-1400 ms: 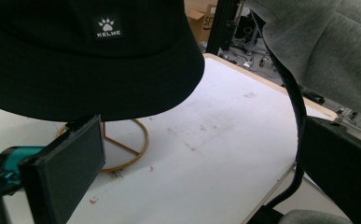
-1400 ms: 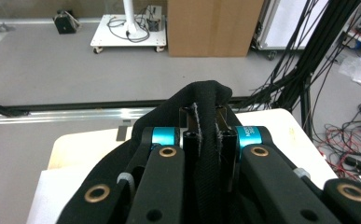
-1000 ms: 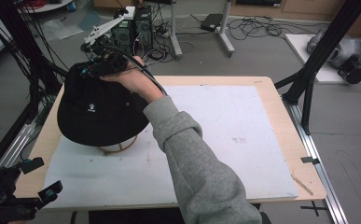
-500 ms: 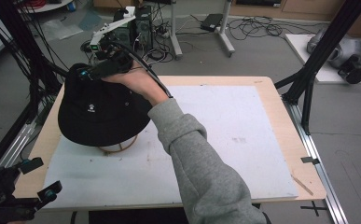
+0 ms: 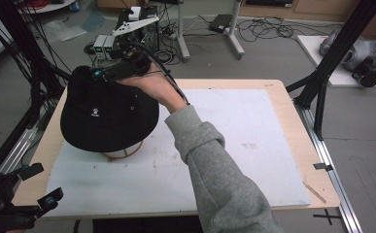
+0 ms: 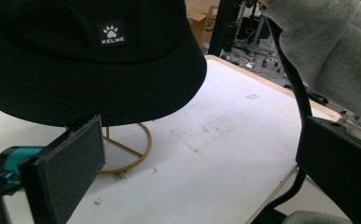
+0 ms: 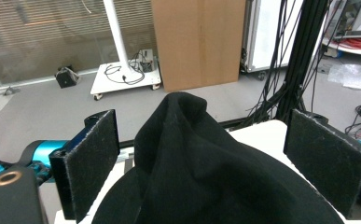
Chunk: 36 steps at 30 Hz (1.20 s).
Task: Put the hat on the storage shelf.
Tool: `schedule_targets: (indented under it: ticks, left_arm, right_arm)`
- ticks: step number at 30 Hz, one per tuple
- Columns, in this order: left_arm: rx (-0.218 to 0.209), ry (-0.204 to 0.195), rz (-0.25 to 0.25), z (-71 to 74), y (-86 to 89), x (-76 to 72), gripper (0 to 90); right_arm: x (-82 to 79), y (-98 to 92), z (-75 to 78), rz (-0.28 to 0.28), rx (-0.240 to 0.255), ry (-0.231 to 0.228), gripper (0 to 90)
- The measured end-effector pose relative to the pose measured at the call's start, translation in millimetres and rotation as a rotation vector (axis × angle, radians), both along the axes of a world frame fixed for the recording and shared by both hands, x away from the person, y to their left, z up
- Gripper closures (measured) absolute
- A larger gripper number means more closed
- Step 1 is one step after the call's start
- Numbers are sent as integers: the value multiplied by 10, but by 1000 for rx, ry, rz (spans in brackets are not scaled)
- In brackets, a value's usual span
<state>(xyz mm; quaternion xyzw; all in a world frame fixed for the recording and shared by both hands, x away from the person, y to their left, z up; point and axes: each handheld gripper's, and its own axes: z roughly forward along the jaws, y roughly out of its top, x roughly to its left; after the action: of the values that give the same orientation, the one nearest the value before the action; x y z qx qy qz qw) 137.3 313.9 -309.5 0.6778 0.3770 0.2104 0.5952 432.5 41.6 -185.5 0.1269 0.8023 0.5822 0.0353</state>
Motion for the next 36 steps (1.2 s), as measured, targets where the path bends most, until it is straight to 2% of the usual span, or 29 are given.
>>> schedule_targets:
  ticks: [3, 9, 14, 16, 20, 24, 28, 29, 31, 33, 36]
  left_arm:
    - [1, 1, -4, -6, -11, 34, 17]
    - [3, 3, -17, -12, -30, 138, 17]
    - [2, -1, -26, 7, -45, 225, 17]
    - [4, -5, -31, 14, -55, 264, 17]
    - [5, -5, -39, 26, -70, 336, 17]
    - [2, -4, -43, 29, -76, 401, 17]
    - [-2, -11, -45, 48, -73, 441, 17]
    - [-4, -13, -45, 50, -73, 452, 17]
    - [-6, -13, -47, 54, -71, 471, 17]
    - [-8, -13, -47, 58, -71, 495, 17]
    - [-11, -15, -50, 63, -79, 528, 17]
  right_arm:
    - [2, -80, 15, -3, 17, 8, 98]
    - [-12, -381, 52, -45, 31, -5, 99]
    - [-31, -672, 47, -72, 35, -12, 99]
    - [-30, -802, 33, -93, 26, -18, 99]
    - [-51, -1106, -7, -131, 40, -16, 99]
    - [-85, -1371, -62, -139, 30, -6, 99]
    - [-139, -1587, -107, -140, 55, -12, 99]
    - [-162, -1680, -122, -161, 24, 7, 99]
    - [-184, -1722, -123, -169, 7, 8, 99]
    - [-243, -1805, -110, -175, -12, -9, 99]
    - [-368, -1960, -100, -179, 55, -60, 99]
